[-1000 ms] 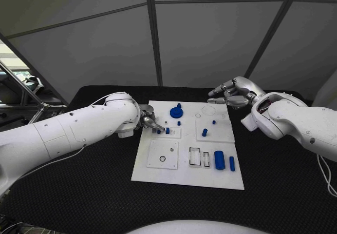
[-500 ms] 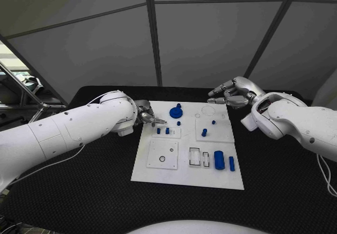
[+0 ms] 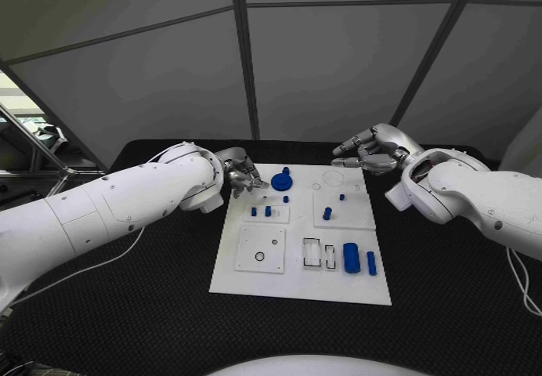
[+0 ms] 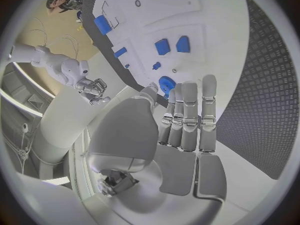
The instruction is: Assemble the parts on the task board
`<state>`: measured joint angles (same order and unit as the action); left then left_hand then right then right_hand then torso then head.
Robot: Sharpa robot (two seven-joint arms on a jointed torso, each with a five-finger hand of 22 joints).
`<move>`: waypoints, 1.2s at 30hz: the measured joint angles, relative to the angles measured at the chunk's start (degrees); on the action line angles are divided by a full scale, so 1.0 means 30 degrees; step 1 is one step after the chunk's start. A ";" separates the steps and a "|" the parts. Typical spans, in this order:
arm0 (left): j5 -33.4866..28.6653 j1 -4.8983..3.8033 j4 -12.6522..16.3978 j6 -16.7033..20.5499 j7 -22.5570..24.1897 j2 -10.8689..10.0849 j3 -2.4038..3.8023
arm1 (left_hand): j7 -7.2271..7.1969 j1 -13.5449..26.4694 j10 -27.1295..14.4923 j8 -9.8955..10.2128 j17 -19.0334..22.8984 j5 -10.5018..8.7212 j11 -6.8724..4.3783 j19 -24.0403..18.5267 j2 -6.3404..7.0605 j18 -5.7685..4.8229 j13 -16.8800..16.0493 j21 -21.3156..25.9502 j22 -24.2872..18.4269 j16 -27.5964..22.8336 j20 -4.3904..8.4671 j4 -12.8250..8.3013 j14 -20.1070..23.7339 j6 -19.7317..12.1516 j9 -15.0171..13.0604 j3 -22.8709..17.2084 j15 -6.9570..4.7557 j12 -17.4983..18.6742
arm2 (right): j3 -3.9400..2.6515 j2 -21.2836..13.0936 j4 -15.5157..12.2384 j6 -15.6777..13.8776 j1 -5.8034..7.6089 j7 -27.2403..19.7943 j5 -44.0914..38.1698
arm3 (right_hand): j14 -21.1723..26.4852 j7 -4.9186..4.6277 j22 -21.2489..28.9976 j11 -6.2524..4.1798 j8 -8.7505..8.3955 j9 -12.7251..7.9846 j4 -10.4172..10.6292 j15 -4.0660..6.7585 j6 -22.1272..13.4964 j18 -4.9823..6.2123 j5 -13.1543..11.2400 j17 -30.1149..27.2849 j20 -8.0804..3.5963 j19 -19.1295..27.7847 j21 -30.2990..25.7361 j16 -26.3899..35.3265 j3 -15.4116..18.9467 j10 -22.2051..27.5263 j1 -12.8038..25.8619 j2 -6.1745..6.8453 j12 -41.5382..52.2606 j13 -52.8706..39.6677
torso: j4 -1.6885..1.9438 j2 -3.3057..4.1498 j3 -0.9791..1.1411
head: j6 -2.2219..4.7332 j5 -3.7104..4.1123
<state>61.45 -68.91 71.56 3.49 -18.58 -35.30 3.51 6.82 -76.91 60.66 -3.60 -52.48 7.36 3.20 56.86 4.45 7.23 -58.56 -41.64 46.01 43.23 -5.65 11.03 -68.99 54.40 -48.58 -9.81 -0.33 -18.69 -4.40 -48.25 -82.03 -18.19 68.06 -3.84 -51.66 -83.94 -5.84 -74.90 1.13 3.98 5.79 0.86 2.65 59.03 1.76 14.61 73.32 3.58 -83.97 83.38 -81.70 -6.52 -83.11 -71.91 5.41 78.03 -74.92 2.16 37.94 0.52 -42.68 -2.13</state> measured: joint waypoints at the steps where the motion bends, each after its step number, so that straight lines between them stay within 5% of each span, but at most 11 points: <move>1: 0.0012 0.0000 -0.0021 0.0159 0.0320 0.0132 -0.0083 | 0.0122 -0.0592 -0.0229 0.0001 0.0435 0.0074 0.0105 -0.0097 0.0136 0.1082 0.0626 0.0390 -0.0233 -0.0563 -0.0105 -0.0259 0.0403 -0.0121 0.0651 -0.0261 0.0140 0.0482 | 0.0000 0.0008 0.0000 0.0000 0.0000 0.0002 0.0000 | 0.0000 0.0000 0.0000 0.0000 0.0000 0.0000 0.0000 0.0000 0.0000 -0.0001 0.0000 0.0000 0.0000 0.0000 0.0000 0.0000 0.0000 0.0000 0.0000 0.0000 0.0000 0.0000 | 0.0000 0.0004 0.0000 | 0.0020 0.0027; 2: 0.0083 0.0002 -0.0050 0.0382 0.0743 0.0299 -0.0171 | 0.0165 -0.0973 -0.0269 0.0002 0.0653 0.0072 0.0144 -0.0127 0.0299 0.1602 0.1123 0.0645 -0.0392 -0.0795 -0.0136 -0.0461 0.0539 -0.0165 0.1160 -0.0399 0.0215 0.0788 | 0.0000 0.0020 0.0000 -0.0001 0.0000 0.0003 0.0000 | 0.0000 0.0000 0.0000 0.0000 0.0000 0.0000 0.0000 0.0000 0.0000 -0.0001 0.0000 -0.0004 0.0000 0.0000 0.0000 0.0000 0.0000 0.0000 0.0000 0.0000 0.0000 0.0000 | 0.0000 0.0005 0.0000 | 0.0027 0.0044; 5: 0.0633 0.0014 -0.0161 0.1048 0.1788 0.0715 -0.0353 | 0.0290 -0.2030 -0.0061 0.0002 0.1127 0.0068 0.0230 0.0027 0.0821 0.1575 0.2836 0.1221 -0.0765 -0.1037 -0.0290 -0.1173 0.0577 -0.0082 0.2834 -0.0806 0.0253 0.1530 | 0.0000 0.0053 -0.0014 -0.0035 0.0000 0.0004 0.0000 | 0.0000 0.0000 0.0000 0.0000 0.0000 0.0000 0.0000 0.0000 0.0000 0.0000 0.0000 -0.0105 0.0000 0.0000 0.0000 0.0084 0.0000 0.0000 0.0000 0.0000 -0.0148 0.0000 | -0.0004 0.0013 -0.0007 | 0.0066 0.0119; 7: 0.1188 0.0016 -0.0235 0.1431 0.2368 0.0945 -0.0443 | 0.0250 -0.2420 -0.0005 0.0001 0.1303 0.0067 0.0232 0.0049 0.1130 0.0680 0.3795 0.1429 -0.0867 -0.1168 -0.0312 -0.1529 0.0678 -0.0042 0.3593 -0.1006 0.0166 0.1976 | 0.0000 0.0065 -0.0027 -0.0054 0.0000 0.0005 0.0000 | 0.0000 0.0000 0.0000 0.0067 0.0000 0.0000 0.0000 0.0000 0.0000 -0.0001 0.0000 -0.0149 0.0000 0.0000 0.0000 0.0085 0.0000 0.0068 0.0000 0.0000 -0.0148 0.0000 | -0.0020 0.0020 -0.0015 | 0.0095 0.0157; 13: 0.3502 0.0015 -0.0672 0.2024 0.3681 0.1610 -0.0705 | 0.0474 -0.2691 0.0090 0.0001 0.2155 0.0162 0.0623 0.0153 0.1407 0.0690 0.7940 0.1850 -0.1002 -0.1834 -0.0546 -0.2014 0.0799 -0.0175 0.6009 -0.1490 0.0421 0.3897 | 0.0001 0.0092 -0.0038 -0.0127 0.0000 0.0006 0.0000 | 0.0000 0.0000 0.0000 0.0068 0.0000 0.0000 -0.0028 0.0000 0.0000 -0.0001 0.0000 -0.0163 0.0000 0.0000 0.0000 0.0092 -0.0028 0.0068 0.0000 0.0000 -0.0148 0.0000 | -0.0027 0.0020 -0.0007 | 0.0139 0.0240; 19: 0.5337 0.0015 -0.1309 0.1980 0.4288 0.2238 -0.1028 | 0.0410 -0.2465 0.0368 0.0001 0.2662 0.0089 0.0682 0.0886 0.1633 0.0694 1.0843 0.1998 -0.1073 -0.1834 -0.0442 -0.2104 -0.0018 -0.0020 0.7945 -0.1412 0.0399 0.4437 | 0.0003 0.0175 -0.0042 -0.0161 0.0000 0.0007 0.0000 | 0.0000 0.0000 0.0000 -0.0003 0.0000 0.0000 -0.0053 0.0000 0.0000 -0.0001 0.0000 -0.0197 0.0000 0.0000 0.0000 0.0092 -0.0054 0.0139 0.0000 0.0000 -0.0221 0.0000 | -0.0016 0.0004 -0.0007 | 0.0205 0.0260; 25: 0.6511 0.0035 -0.2013 0.1747 0.4578 0.2767 -0.1143 | 0.0409 -0.2460 0.0516 0.0001 0.2694 0.0091 0.0683 0.1261 0.1628 0.0699 1.2026 0.1997 -0.1016 -0.1509 -0.0407 -0.2258 -0.0432 0.0207 0.8812 -0.1365 0.0349 0.4440 | 0.0003 0.0229 -0.0042 -0.0174 0.0000 0.0006 -0.0001 | 0.0000 0.0000 0.0000 -0.0003 0.0000 0.0000 -0.0053 0.0001 0.0000 0.0000 0.0043 -0.0197 0.0000 0.0000 0.0000 0.0092 -0.0054 0.0138 0.0000 0.0000 -0.0221 0.0000 | -0.0013 0.0000 -0.0018 | 0.0247 0.0247; 36: 0.7544 0.0058 -0.2970 0.0589 0.4736 0.3430 -0.1195 | 0.0393 -0.2109 0.0583 0.0000 0.0235 0.0094 0.0612 0.2000 0.1430 0.0700 1.3862 0.0903 0.0011 0.2682 -0.0269 -0.2521 -0.2090 0.0653 1.0149 -0.1208 0.0247 0.4440 | 0.0002 0.0317 -0.0022 -0.0176 0.0001 0.0000 -0.0003 | 0.0000 0.0000 0.0000 -0.0003 0.0000 0.0000 -0.0053 0.0000 0.0000 -0.0001 0.0071 -0.0195 0.0000 0.0000 0.0000 0.0092 -0.0053 0.0138 0.0000 0.0000 -0.0221 0.0001 | -0.0013 -0.0002 -0.0024 | 0.0238 0.0313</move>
<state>84.09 -68.73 62.65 5.26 -4.37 -25.02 -0.08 7.99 -83.23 62.41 -3.60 -51.77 7.64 5.04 62.86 8.74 9.33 -16.97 -38.93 46.05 51.28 -6.46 3.46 -75.26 56.36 -18.13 -13.44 0.41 -5.38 -4.39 -47.30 -82.10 -18.72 68.06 -3.84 -51.67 -83.94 -5.84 -74.90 1.12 3.98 5.79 0.70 2.65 59.03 1.75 14.82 72.73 3.58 -83.97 83.38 -81.43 -6.68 -82.69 -71.92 5.41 77.37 -74.92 2.13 37.93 0.44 -41.96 -1.19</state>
